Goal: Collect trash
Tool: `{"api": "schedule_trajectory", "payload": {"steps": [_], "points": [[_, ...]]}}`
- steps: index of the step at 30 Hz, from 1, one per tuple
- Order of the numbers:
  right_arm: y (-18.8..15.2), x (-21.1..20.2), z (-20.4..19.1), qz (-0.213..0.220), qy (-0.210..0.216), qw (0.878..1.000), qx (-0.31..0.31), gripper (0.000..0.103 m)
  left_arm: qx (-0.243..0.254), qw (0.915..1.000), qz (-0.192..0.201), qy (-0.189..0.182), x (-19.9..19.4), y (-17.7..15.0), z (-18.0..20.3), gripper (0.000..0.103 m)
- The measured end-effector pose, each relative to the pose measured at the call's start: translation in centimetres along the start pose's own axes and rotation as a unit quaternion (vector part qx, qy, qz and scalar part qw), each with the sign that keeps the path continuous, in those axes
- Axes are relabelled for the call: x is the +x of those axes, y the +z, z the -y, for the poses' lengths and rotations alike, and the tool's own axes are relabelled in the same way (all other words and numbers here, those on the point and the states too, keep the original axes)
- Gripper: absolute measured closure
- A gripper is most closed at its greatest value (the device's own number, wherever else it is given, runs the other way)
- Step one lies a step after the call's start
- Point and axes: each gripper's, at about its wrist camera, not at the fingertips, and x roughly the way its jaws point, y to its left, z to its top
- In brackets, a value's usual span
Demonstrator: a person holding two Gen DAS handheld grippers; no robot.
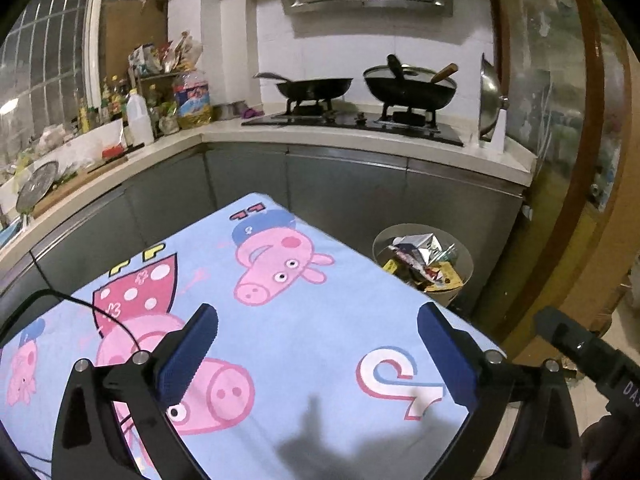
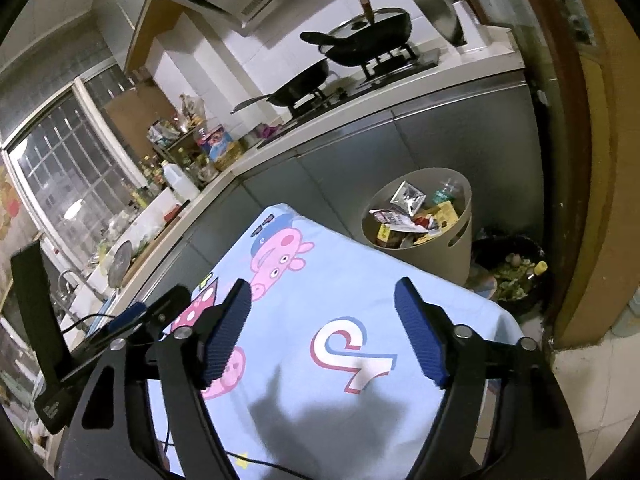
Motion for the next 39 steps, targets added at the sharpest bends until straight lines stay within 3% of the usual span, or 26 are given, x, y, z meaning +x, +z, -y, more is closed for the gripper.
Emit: {"api": "schedule_trajectory", "payload": {"steps": [9,13,21,26,29,39], "points": [[-0.7,1.4,0.4,-0.017,-0.007,1.000,0.008,0.024,-0.005,0.9980,-0.039,0.049,1.7,-1.3,-1.2,0.003],[-1.0,2.1,0.5,-0.019,-0.039,0.999,0.011,0.011,-0.003,0.9966,-0.059,0.056,2.7,-1.9,-1.5,0.004],[-1.1,3.9,1.1,-0.039,-0.042,0.998,0.011,0.009,0.037,0.9889,-0.115,0.086,5.1,-3.1,-0.4,0.003],[-1.0,4.6,1.9,-0.047,-0.046,0.998,0.023,0.009,0.033,0.9875,-0.139,0.065,6.0,-3.6,-0.3,0.003],[-0.8,4.9,2.1,-0.049,-0.045,0.997,0.025,0.009,0.027,0.9851,-0.154,0.071,6.6,-3.5,-0.5,0.003],[-0.7,5.5,1.6,-0.060,-0.033,0.998,0.016,0.009,0.006,0.9860,-0.140,0.091,6.0,-2.9,-2.1,0.004]]}}
